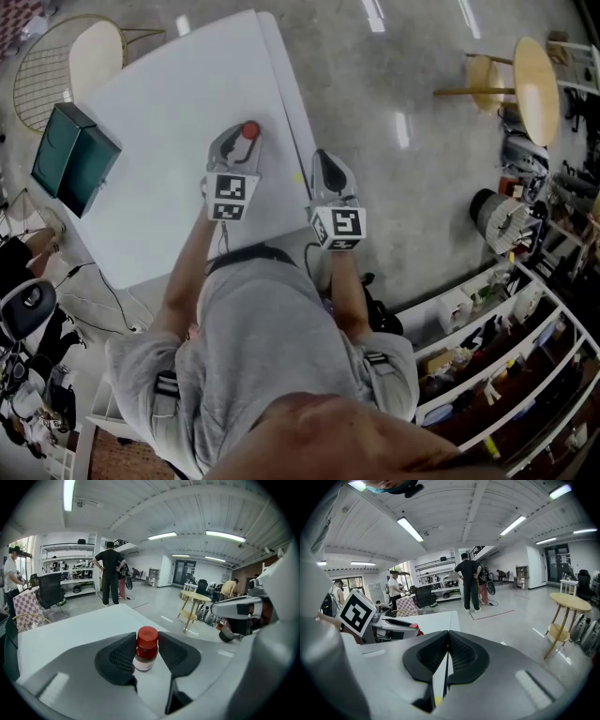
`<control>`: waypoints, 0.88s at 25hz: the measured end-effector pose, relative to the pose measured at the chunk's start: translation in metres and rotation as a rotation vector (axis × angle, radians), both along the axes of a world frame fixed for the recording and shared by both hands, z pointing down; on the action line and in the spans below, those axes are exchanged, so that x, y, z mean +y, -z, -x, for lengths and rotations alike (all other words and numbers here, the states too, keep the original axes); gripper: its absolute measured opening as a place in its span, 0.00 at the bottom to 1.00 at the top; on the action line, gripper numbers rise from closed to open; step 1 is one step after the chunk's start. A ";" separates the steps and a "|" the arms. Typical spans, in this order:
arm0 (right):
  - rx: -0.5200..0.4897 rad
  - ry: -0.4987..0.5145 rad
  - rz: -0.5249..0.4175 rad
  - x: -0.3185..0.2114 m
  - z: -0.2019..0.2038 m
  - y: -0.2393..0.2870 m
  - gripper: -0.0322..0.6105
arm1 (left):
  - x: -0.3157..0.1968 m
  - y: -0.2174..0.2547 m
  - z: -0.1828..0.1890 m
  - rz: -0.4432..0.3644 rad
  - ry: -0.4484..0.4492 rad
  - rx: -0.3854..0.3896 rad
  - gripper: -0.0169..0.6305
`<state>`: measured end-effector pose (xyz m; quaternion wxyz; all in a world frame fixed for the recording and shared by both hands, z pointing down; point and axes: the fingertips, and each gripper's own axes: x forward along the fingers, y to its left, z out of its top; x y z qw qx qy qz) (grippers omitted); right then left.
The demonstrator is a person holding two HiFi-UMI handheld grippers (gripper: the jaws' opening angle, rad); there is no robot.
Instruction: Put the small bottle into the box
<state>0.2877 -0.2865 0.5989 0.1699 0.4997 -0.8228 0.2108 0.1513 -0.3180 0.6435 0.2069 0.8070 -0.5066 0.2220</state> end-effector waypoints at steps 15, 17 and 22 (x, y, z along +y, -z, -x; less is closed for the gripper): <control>-0.003 -0.002 -0.028 0.005 -0.014 0.007 0.05 | 0.004 0.010 -0.006 -0.036 -0.001 -0.010 0.25; 0.000 -0.002 -0.032 0.006 -0.013 0.009 0.05 | 0.007 0.018 -0.006 -0.061 -0.011 -0.005 0.25; 0.001 0.007 -0.049 0.013 -0.010 0.017 0.05 | 0.019 0.037 -0.008 -0.101 -0.042 -0.014 0.25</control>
